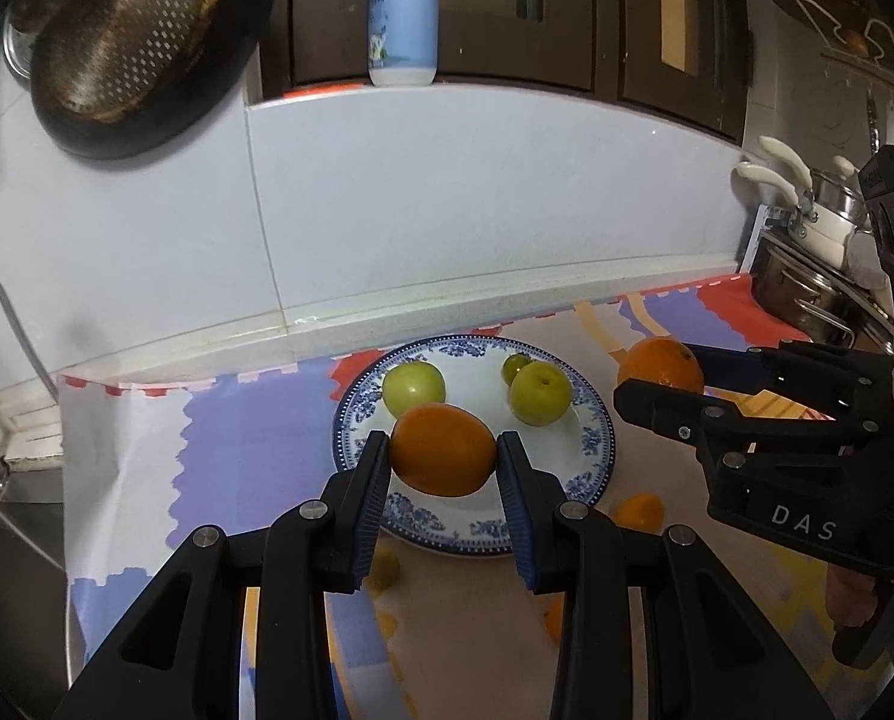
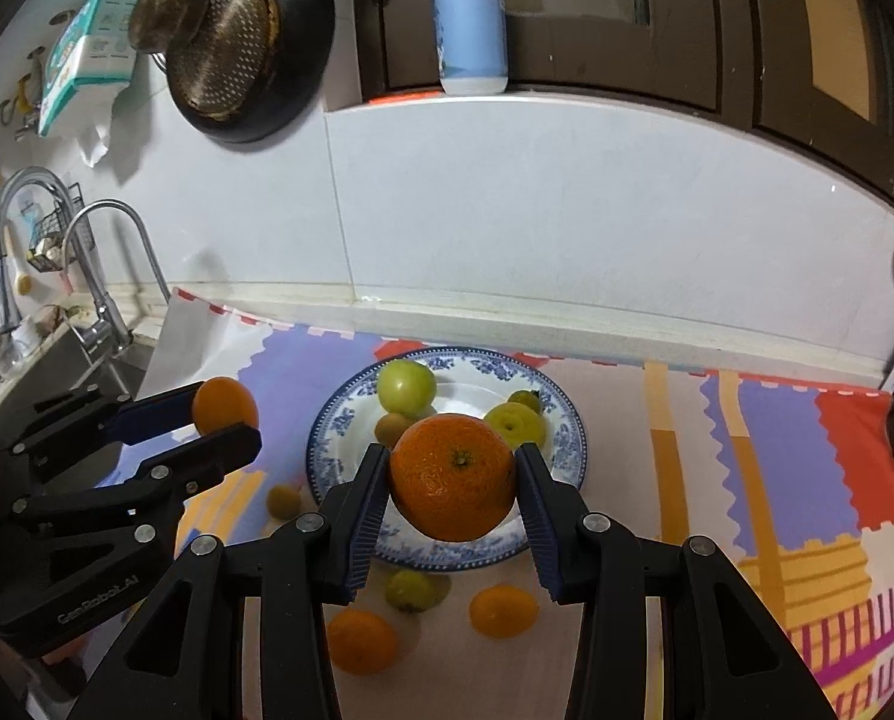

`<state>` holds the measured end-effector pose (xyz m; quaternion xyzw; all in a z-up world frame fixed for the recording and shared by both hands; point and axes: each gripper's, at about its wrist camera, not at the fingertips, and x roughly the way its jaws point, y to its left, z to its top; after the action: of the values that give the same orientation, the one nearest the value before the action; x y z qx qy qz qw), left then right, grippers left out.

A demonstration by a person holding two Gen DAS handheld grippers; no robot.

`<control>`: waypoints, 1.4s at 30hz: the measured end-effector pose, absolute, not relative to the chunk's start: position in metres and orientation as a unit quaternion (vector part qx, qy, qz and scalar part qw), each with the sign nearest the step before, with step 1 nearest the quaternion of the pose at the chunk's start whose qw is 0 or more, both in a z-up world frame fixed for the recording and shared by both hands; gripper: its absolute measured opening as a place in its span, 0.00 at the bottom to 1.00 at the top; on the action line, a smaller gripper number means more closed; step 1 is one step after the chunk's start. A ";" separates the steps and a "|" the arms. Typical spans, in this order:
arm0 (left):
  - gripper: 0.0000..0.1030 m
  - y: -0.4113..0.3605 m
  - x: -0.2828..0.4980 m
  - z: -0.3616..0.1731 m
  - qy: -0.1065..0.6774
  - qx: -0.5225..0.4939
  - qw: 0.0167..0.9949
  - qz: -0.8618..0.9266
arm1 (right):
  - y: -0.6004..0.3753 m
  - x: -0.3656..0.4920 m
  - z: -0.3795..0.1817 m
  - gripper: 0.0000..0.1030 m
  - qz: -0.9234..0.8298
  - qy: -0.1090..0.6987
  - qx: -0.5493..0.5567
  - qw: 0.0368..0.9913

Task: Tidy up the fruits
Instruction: 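Carry both held oranges over the plate, then lower both oranges onto the plate and open both tools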

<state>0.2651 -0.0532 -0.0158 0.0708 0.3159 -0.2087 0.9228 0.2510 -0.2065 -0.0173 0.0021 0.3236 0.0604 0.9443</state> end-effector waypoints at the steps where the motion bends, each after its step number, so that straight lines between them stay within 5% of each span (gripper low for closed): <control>1: 0.35 -0.055 0.269 -0.018 0.319 0.071 0.922 -0.210 | -0.207 0.255 -0.019 0.42 0.061 0.326 0.003 0.943; 36: 0.35 -0.079 0.349 -0.097 0.441 0.053 0.870 -0.214 | -0.222 0.336 -0.097 0.42 0.084 0.431 0.038 0.898; 42: 0.43 -0.075 0.345 -0.087 0.427 0.062 0.879 -0.203 | -0.226 0.332 -0.092 0.47 0.073 0.426 0.045 0.901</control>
<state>0.3446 -0.0749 -0.0865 0.0616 0.4266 -0.2030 0.8792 0.3322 -0.2257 -0.0923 0.0447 0.4260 0.0727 0.9007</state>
